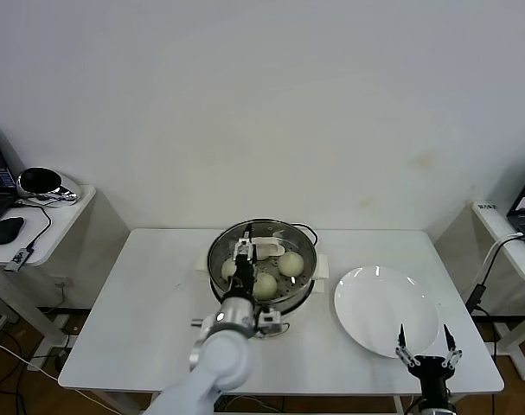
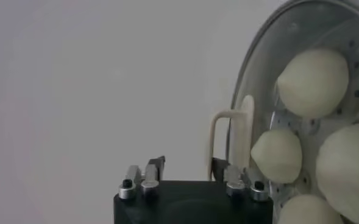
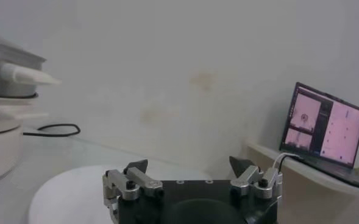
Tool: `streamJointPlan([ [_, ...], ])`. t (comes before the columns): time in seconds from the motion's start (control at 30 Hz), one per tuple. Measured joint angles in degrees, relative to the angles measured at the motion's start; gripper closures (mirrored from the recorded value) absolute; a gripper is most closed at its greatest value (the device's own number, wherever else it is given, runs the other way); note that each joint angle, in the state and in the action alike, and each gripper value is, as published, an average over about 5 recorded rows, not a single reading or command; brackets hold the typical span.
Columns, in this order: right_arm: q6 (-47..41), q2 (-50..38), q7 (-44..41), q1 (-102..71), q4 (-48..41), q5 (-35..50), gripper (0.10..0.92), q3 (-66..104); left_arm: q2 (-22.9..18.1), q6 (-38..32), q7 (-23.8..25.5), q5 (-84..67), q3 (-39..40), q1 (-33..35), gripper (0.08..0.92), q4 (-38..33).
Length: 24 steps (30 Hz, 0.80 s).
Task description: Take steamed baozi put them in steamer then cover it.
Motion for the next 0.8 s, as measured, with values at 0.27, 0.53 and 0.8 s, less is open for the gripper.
streamJointPlan([
  [0.27,-0.1,0.1,-0.2,-0.3,0.1,-0.3,0.203,-0.9,4.7,-5.6,-7.0,-13.7,-7.4,13.7,0.181,-12.0],
  [0.53,-0.2,-0.7,-1.2,-1.2,1.2,0.8,0.203,-2.3,4.1,-20.8,-15.2,-40.3,-22.1,29.6,0.177,-15.4],
  [0.8,-1.1,-3.2,-3.1,-3.1,3.1,4.2,0.203,-4.2,1.9,-31.6,-20.2,-63.0,-31.8,39.8,0.177,-13.9],
])
